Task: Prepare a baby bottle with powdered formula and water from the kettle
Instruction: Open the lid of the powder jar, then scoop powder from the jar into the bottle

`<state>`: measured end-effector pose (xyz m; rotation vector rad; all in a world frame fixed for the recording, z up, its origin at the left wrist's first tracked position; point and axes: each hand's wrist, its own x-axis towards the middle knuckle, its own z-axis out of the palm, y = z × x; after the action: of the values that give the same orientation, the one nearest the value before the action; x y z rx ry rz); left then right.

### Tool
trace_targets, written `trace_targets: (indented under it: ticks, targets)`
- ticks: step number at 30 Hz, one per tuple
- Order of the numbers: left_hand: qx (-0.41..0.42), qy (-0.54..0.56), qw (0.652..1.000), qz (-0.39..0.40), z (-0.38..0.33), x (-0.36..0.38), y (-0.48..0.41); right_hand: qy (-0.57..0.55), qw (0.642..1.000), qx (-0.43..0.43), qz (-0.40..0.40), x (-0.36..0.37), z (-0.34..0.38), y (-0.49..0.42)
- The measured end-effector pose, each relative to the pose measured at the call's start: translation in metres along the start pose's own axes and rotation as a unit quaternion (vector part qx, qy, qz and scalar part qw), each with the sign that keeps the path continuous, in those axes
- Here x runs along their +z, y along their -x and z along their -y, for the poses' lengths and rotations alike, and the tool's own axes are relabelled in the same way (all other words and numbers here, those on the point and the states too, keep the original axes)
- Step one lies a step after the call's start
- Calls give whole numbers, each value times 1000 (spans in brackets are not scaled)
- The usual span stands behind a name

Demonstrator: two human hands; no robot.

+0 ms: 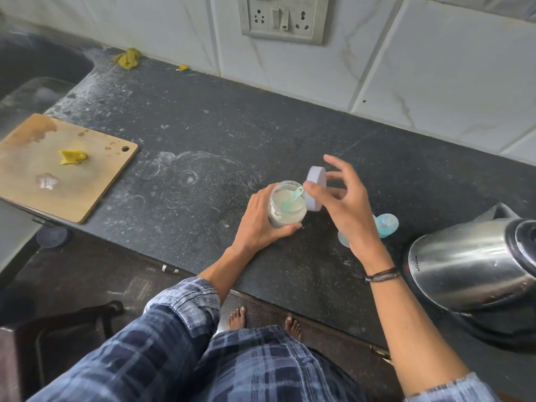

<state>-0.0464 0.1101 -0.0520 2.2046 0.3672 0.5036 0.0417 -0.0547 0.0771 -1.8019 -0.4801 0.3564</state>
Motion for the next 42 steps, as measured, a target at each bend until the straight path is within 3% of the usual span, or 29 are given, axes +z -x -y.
trace_targets:
  ticks: [9,15,22,28,35,42]
  targets:
    - [-11,-8,1000,0,3,2,1,-11,1000,-9,-18,-7,-58,70]
    - [-10,-14,1000,-14,3,4,3,61,996,-62,-5,7,-99,94]
    - [-9,-17,1000,-13,2,3,3,129,990,-52,21,8,-124,96]
    - [-1,-24,1000,-18,1,3,3,146,988,-23,41,13,-132,100]
    - [-8,-20,1000,-11,2,3,3,178,980,-46,78,14,-130,103]
    - [-15,-9,1000,-5,3,4,1,224,963,-146,33,7,-73,71]
